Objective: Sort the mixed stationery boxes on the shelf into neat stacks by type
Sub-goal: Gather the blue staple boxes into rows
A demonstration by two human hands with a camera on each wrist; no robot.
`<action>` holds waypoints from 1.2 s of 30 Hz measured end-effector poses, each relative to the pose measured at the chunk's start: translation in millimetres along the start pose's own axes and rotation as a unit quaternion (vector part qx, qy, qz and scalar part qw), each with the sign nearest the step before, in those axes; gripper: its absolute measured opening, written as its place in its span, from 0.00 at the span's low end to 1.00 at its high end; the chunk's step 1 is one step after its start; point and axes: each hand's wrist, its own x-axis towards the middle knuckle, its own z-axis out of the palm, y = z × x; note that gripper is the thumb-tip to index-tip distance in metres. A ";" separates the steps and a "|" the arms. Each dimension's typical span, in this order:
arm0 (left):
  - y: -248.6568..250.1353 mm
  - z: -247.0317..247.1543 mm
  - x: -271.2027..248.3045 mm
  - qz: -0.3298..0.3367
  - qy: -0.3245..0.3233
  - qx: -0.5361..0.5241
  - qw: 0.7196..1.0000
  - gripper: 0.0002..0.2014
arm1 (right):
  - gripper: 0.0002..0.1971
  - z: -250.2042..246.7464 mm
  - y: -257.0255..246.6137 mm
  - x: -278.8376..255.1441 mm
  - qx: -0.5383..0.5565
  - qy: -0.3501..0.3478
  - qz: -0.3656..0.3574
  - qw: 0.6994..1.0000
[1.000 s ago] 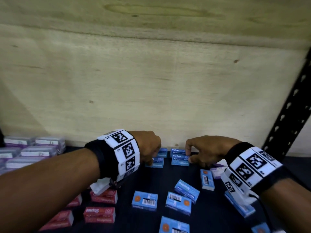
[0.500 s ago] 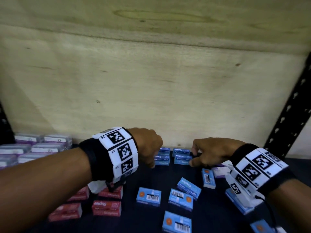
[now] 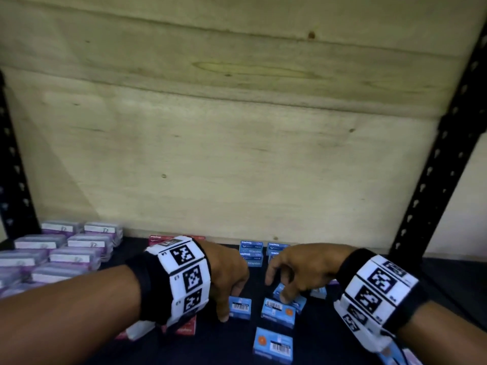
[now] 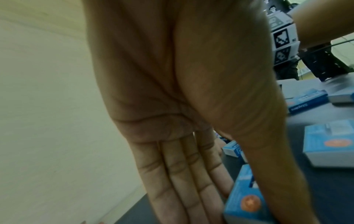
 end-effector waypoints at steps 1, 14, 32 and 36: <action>1.2 -1.1 -0.7 -0.003 0.009 0.007 1.000 0.22 | 0.19 1.3 -1.8 -0.5 -0.012 0.005 -0.001 1.000; -8.9 -6.5 9.0 -0.042 0.090 0.016 0.995 0.15 | 0.14 5.6 3.5 -3.3 0.011 0.002 -0.005 1.000; -14.8 -0.7 27.2 -0.060 0.082 0.010 0.995 0.11 | 0.11 -20.5 27.6 -7.7 0.009 0.124 -0.006 0.992; -11.3 1.2 29.3 -0.065 0.106 0.022 0.992 0.04 | 0.12 -12.5 24.3 -4.1 -0.047 0.115 -0.003 0.992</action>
